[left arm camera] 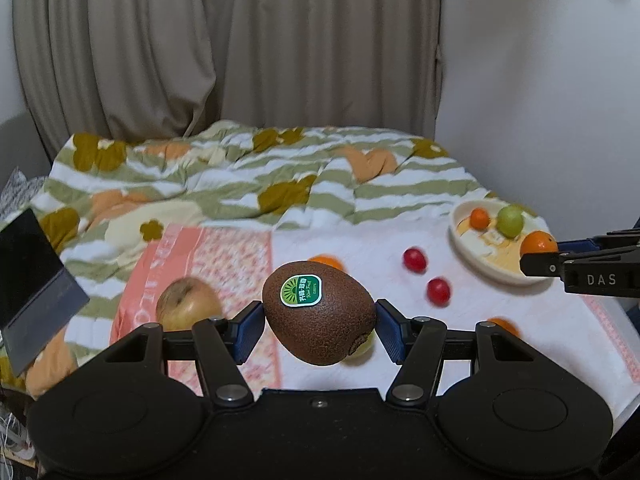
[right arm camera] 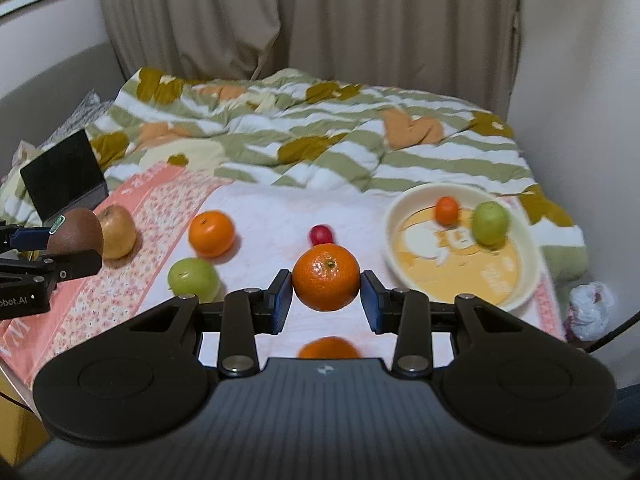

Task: Organize fruits
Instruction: 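Grasp the kiwi with the left tool while the right tool grasps a small tangerine, then carry the kiwi into the white bowl and open the left tool while the right tool carries the tangerine, then lower the tangerine into the white bowl and open the right tool, then withdraw both tools from the bowl toward the remaining fruits, then grasp a green apple with the left tool while the right tool grasps a large orange, then carry the green apple toward the white bowl while the right tool carries the orange, then lower the apple into the bowl and open the left tool while the right tool releases the orange there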

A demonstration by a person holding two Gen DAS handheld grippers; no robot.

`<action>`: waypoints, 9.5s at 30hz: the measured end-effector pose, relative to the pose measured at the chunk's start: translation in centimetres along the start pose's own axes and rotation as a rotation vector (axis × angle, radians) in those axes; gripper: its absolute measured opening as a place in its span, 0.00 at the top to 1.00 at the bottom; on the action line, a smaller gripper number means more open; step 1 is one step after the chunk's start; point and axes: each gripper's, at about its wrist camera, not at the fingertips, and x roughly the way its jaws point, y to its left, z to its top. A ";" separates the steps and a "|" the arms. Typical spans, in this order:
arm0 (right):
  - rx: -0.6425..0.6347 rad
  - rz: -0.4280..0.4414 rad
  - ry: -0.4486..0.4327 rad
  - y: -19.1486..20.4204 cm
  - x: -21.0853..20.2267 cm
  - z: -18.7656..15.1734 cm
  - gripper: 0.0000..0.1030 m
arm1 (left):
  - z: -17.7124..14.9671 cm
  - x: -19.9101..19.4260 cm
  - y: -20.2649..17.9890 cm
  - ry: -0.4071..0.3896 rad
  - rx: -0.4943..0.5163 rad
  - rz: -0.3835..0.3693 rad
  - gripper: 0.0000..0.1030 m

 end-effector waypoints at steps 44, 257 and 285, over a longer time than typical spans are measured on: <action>0.108 -0.044 0.064 -24.4 7.2 2.7 0.49 | 7.6 20.5 -23.2 0.183 0.188 -0.164 0.38; 0.100 0.044 0.007 -20.8 0.5 4.7 0.29 | 9.6 11.4 -18.8 0.067 -0.022 -0.041 0.42; 0.195 0.005 0.119 -26.6 10.2 4.3 0.29 | 10.3 26.8 -21.9 0.183 0.133 -0.029 0.42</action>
